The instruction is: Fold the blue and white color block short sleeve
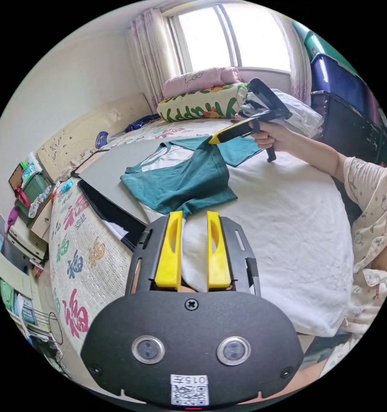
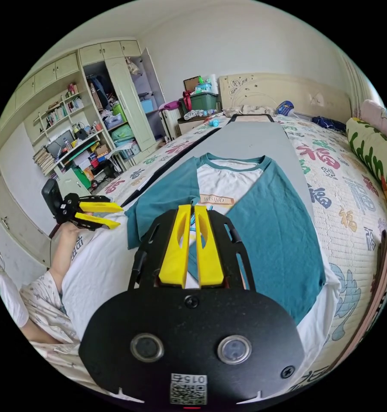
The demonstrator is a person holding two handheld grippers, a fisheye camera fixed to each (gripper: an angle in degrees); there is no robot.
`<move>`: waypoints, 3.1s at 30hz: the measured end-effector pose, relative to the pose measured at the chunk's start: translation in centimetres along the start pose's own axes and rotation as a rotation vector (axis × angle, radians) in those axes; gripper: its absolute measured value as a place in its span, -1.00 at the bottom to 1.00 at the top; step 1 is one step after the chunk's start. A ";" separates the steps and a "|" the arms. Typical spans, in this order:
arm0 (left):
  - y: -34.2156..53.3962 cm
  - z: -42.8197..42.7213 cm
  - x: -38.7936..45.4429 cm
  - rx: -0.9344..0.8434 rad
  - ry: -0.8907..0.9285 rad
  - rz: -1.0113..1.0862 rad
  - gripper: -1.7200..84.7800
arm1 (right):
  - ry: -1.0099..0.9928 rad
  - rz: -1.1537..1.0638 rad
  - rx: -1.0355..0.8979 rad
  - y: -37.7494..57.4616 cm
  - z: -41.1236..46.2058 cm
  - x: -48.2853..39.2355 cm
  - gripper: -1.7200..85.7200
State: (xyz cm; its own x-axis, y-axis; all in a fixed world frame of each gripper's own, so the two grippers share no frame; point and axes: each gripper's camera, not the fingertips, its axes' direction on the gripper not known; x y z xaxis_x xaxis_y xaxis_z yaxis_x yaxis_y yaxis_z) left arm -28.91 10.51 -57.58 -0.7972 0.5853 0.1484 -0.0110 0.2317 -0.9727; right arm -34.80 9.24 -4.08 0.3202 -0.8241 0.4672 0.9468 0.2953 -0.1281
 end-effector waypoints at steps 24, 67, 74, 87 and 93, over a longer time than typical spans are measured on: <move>-22.0 -9.3 -12.5 -0.043 0.242 0.364 -0.75 | 0.044 -0.020 -0.036 -0.1 -4.5 2.3 -0.97; -10.5 -4.0 -28.0 -0.063 0.332 0.328 -0.88 | 0.152 -0.229 -0.287 8.0 -2.9 4.1 -0.98; -3.4 -10.3 -33.9 -0.012 0.192 0.231 -0.79 | 0.288 -0.181 -0.258 9.9 -3.7 5.4 -0.93; 4.0 -9.7 -36.4 -0.114 0.077 0.161 -0.92 | -0.057 -0.785 -0.271 18.8 -3.7 -10.6 -0.72; 6.7 -10.5 -35.6 -0.132 0.044 0.189 -0.94 | 0.069 -0.790 -0.285 20.3 -0.7 -11.6 -0.84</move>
State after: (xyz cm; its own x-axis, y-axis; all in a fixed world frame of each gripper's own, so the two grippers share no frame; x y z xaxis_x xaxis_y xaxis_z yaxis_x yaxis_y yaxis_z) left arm 5.73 -0.63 -67.55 -0.7503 0.6607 -0.0234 0.2172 0.2128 -0.9526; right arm -19.30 24.45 -12.74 -0.4473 -0.7677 0.4589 0.8623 -0.5064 -0.0067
